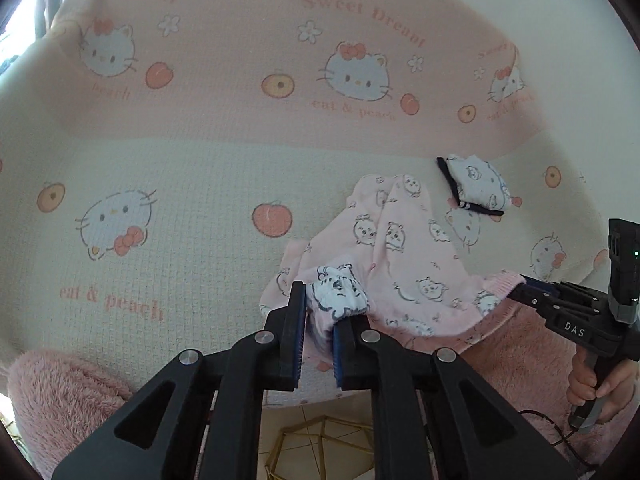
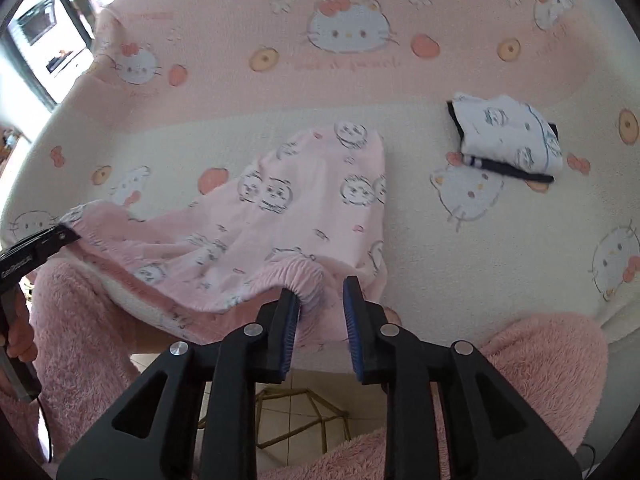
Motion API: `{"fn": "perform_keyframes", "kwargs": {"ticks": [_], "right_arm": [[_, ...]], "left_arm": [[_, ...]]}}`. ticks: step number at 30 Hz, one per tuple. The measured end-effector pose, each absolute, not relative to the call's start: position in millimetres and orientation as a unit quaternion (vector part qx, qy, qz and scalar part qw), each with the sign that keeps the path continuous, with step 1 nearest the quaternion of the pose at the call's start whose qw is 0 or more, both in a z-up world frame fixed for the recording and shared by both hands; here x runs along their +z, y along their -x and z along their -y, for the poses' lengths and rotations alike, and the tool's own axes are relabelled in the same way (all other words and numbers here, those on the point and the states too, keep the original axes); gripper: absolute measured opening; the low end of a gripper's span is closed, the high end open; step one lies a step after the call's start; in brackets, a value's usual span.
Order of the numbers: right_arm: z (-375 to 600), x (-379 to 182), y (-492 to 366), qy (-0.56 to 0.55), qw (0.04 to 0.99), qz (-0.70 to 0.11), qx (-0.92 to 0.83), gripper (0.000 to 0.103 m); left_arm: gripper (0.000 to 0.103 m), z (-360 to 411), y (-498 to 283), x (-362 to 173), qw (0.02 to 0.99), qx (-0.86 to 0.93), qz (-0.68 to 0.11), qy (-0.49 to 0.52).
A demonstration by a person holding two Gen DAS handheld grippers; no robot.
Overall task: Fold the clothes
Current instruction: 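Raise the pants by the waistband with both grippers, stretching it between them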
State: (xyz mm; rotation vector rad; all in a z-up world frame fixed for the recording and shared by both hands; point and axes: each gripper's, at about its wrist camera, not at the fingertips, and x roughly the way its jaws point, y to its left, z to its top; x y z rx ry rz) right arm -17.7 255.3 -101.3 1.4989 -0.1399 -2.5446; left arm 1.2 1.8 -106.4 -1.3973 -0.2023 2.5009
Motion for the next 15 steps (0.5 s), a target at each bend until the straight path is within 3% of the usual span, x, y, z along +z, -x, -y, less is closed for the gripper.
{"fn": "perform_keyframes", "kwargs": {"ticks": [1, 2, 6, 15], "right_arm": [[-247, -91, 12, -0.490, 0.128, 0.038, -0.862, 0.042], [-237, -83, 9, -0.480, 0.157, 0.025, -0.863, 0.044], [-198, -78, 5, -0.473, 0.208, -0.036, -0.855, 0.044], [-141, -109, 36, -0.475, 0.247, -0.073, -0.841, 0.040]], "left_arm": [[0.012, -7, -1, -100, 0.142, 0.866, 0.065, 0.474], [0.012, -11, -1, -94, 0.149, 0.868, 0.065, 0.469], [0.012, -25, -3, -80, 0.174, 0.871, 0.068, 0.455], [0.012, -37, -10, -77, 0.193, 0.867, 0.060, 0.456]]}}
